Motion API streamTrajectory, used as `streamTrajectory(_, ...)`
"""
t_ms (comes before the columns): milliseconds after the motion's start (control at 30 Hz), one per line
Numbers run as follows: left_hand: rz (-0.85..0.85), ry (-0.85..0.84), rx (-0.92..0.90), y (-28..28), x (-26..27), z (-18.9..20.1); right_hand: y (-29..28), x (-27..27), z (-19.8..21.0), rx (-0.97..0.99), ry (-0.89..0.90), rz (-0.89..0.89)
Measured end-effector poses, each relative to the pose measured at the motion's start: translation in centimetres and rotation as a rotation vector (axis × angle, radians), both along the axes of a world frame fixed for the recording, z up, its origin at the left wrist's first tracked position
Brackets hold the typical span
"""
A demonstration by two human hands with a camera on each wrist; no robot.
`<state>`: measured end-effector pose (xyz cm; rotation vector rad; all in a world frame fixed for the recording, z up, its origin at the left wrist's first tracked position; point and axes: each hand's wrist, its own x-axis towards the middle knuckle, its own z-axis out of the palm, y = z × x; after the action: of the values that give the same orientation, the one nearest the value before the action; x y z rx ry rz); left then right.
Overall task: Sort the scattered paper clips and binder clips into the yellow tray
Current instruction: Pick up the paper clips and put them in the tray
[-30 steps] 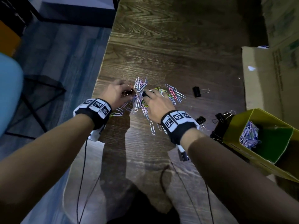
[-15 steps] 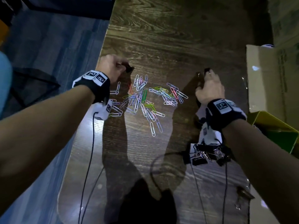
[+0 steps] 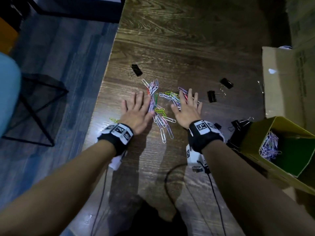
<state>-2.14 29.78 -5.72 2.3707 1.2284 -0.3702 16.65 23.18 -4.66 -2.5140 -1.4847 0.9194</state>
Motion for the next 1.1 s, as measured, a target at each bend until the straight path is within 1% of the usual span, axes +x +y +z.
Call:
streamTrajectory(67, -0.028, -0.004, -0.022, -2.0, 0.9, 0.0, -0.6, -0.8, -0.2, -0.037, -0.030, 0.034)
streamTrajectory(167, -0.076, -0.049, -0.054, -3.9, 1.4, 0.5, -2.3, -2.2, 0.2, 0.019, 0.010, 0.060)
streamTrajectory(233, -0.053, -0.125, -0.029, -2.7, 1.7, 0.9, -3.0, -2.1, 0.3, 0.103, 0.031, 0.026)
streamTrajectory(300, -0.014, -0.159, 0.026, 0.4, 2.4, 1.1, -2.4, -1.1, 0.3, 0.151, 0.012, -0.025)
streamTrajectory(333, -0.015, -0.150, 0.035, 2.4, 2.9, 1.2, -1.9, -0.6, 0.4, 0.143, 0.005, -0.037)
streamTrajectory(400, -0.071, -0.081, 0.016, 5.6, 4.0, 1.4, -0.6, 0.1, 0.5, 0.070, 0.024, -0.023)
streamTrajectory(500, -0.242, 0.047, -0.026, 6.7, 4.8, 1.5, 0.1, -0.3, 0.3, -0.084, 0.032, 0.063)
streamTrajectory(533, -0.299, 0.071, -0.039, 6.2, 4.6, 1.3, -0.1, -0.7, 0.3, -0.113, 0.020, 0.092)
streamTrajectory(600, -0.365, 0.060, -0.067, 4.4, 3.6, 1.1, -1.2, -1.7, 0.1, -0.122, 0.009, 0.131)
streamTrajectory(700, -0.397, -0.003, -0.109, 0.9, 1.2, 0.8, -3.9, -3.7, -0.2, -0.086, 0.015, 0.163)
streamTrajectory(800, -0.430, -0.015, -0.142, -2.9, -1.1, 1.3, -6.8, -5.8, -0.1, -0.091, 0.049, 0.198)
streamTrajectory(867, -0.442, -0.069, -0.189, -4.3, -2.5, 1.5, -8.0, -6.7, 0.1, -0.071, 0.090, 0.173)
streamTrajectory(933, -0.358, -0.214, -0.207, -4.3, -3.6, 1.9, -7.5, -6.4, 0.4, -0.019, 0.068, 0.136)
streamTrajectory(1000, -0.159, -0.346, -0.144, -3.1, -4.6, 2.0, -5.3, -5.2, 0.7, 0.022, 0.005, 0.143)
streamTrajectory(1033, -0.049, -0.365, -0.093, -2.3, -5.1, 1.9, -3.7, -4.4, 0.9, 0.025, -0.007, 0.163)
streamTrajectory(1067, 0.050, -0.335, -0.049, -1.6, -5.7, 1.6, -2.1, -3.6, 1.1, 0.017, -0.009, 0.193)
streamTrajectory(1100, 0.132, -0.270, -0.026, -1.0, -6.2, 1.3, -0.5, -2.9, 1.3, 0.000, -0.008, 0.233)
